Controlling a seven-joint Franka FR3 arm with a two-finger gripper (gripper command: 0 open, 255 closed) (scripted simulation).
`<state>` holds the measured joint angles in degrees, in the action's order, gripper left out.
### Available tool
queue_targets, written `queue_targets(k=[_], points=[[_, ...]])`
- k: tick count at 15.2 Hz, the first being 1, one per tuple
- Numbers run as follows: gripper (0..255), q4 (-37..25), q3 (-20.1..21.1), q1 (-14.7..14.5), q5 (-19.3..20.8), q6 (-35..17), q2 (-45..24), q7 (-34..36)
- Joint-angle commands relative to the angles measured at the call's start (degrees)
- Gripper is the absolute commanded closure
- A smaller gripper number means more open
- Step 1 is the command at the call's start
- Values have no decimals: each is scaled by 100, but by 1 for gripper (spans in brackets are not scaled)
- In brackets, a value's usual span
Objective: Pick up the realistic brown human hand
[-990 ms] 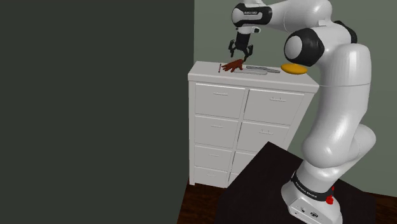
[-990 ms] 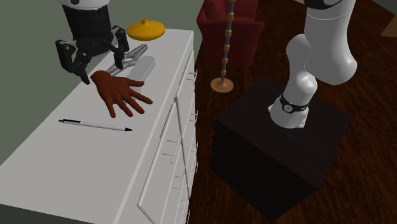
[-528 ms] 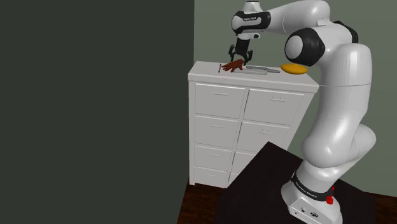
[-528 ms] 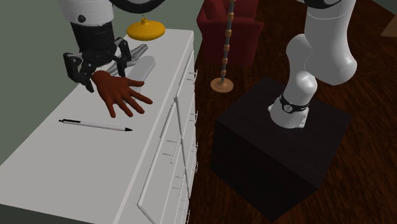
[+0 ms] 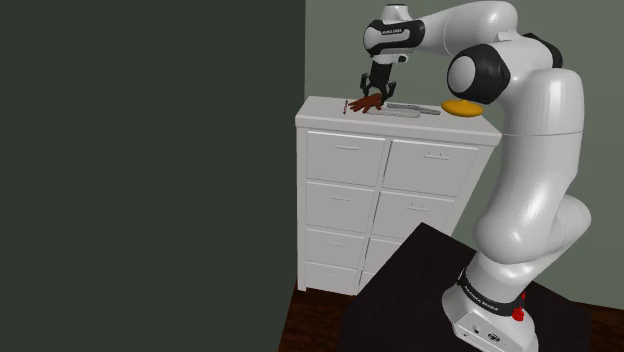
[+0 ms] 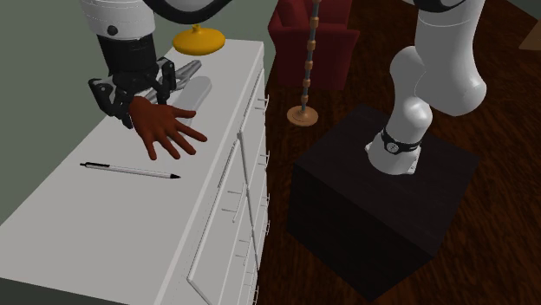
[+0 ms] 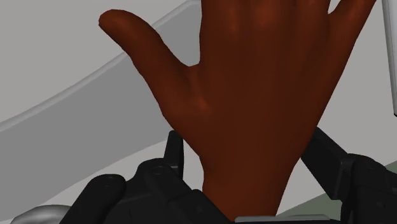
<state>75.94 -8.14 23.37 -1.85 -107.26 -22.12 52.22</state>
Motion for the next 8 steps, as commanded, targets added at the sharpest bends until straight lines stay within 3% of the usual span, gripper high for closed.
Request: queue_targets(k=[1,8], points=[[255,3,4,-3,-2,6,-8,1],[255,-355,1,11,-8,329,-43,-3]])
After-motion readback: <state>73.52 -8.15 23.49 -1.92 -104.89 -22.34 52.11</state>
